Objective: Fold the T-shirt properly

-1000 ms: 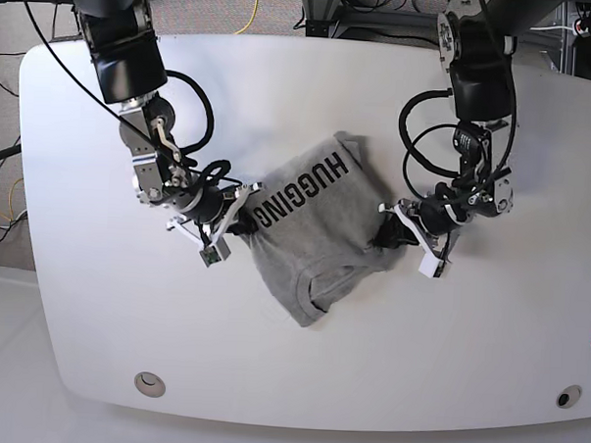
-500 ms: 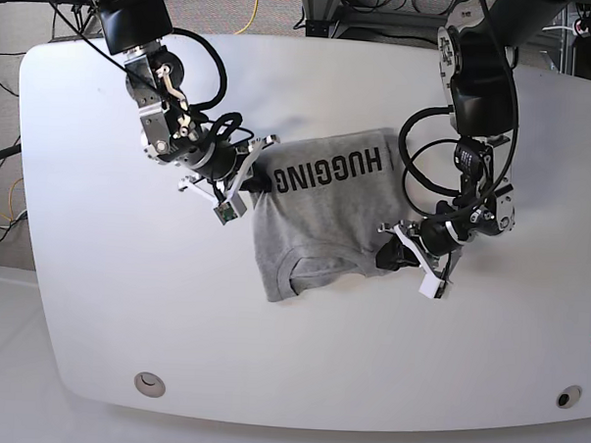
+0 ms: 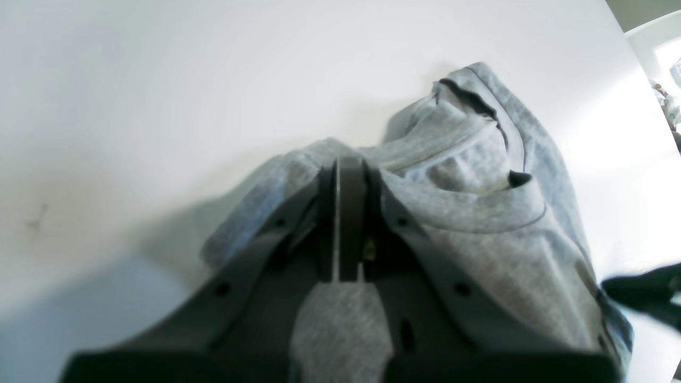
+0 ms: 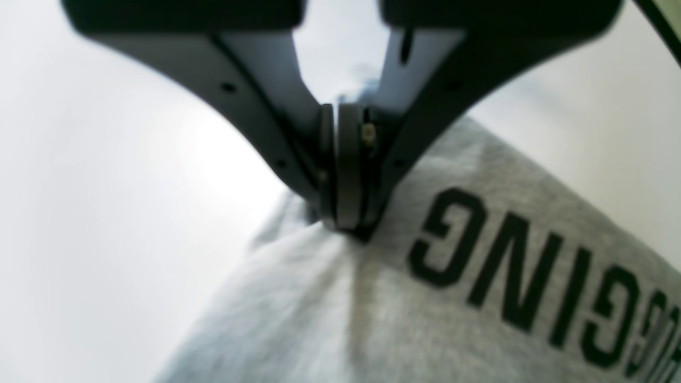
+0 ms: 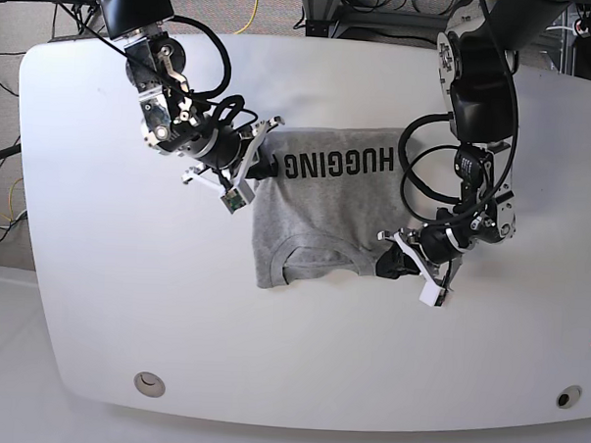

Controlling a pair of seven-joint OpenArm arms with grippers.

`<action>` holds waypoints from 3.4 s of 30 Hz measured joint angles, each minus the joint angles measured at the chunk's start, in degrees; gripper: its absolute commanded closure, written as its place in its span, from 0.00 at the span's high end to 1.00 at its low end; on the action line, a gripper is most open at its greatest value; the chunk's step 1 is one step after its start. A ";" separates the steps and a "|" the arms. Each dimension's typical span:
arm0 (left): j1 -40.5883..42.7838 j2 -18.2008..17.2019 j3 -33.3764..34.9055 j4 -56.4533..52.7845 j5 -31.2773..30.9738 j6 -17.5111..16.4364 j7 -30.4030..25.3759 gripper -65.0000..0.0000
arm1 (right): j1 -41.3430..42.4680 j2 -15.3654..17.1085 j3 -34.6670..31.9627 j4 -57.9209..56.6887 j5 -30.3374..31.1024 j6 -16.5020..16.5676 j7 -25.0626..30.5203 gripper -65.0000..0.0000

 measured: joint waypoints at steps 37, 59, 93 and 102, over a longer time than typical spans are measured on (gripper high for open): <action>22.95 -11.34 -14.16 37.09 -0.52 -0.28 13.97 0.00 | 4.96 -5.57 -18.60 3.56 -0.85 0.28 -9.11 0.00; 27.78 -11.50 -22.64 46.05 -0.48 -0.28 25.22 0.00 | 16.33 -12.94 -22.16 -16.11 -8.96 0.83 -1.57 0.00; 35.63 -16.92 -31.19 46.25 -1.14 -0.46 24.74 0.00 | 4.57 2.16 0.85 10.54 -13.88 0.76 -15.08 0.00; 43.80 -16.76 -39.91 46.23 -0.83 -0.28 25.29 0.00 | -9.44 8.28 21.57 13.92 -19.21 0.66 -15.80 0.00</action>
